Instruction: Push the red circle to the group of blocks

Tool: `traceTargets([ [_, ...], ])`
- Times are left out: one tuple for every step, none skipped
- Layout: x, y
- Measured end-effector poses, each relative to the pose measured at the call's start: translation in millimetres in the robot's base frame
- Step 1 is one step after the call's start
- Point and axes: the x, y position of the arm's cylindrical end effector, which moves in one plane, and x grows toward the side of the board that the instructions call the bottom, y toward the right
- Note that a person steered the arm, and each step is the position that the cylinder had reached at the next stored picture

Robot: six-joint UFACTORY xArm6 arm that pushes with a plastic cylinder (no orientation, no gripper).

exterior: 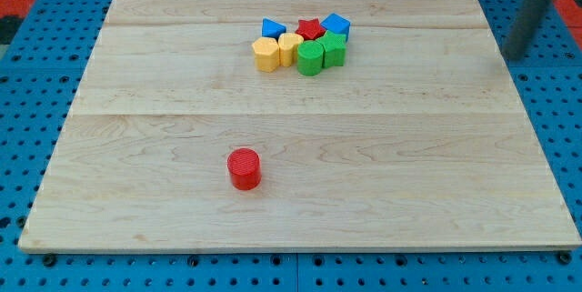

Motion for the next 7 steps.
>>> traceTargets([
  [106.6,-93.1],
  [154.1,-220.7],
  [129.7,-313.1],
  [156.4,-322.1],
  [158.6,-363.5],
  [122.2,-351.2],
  [61.7,-351.3],
])
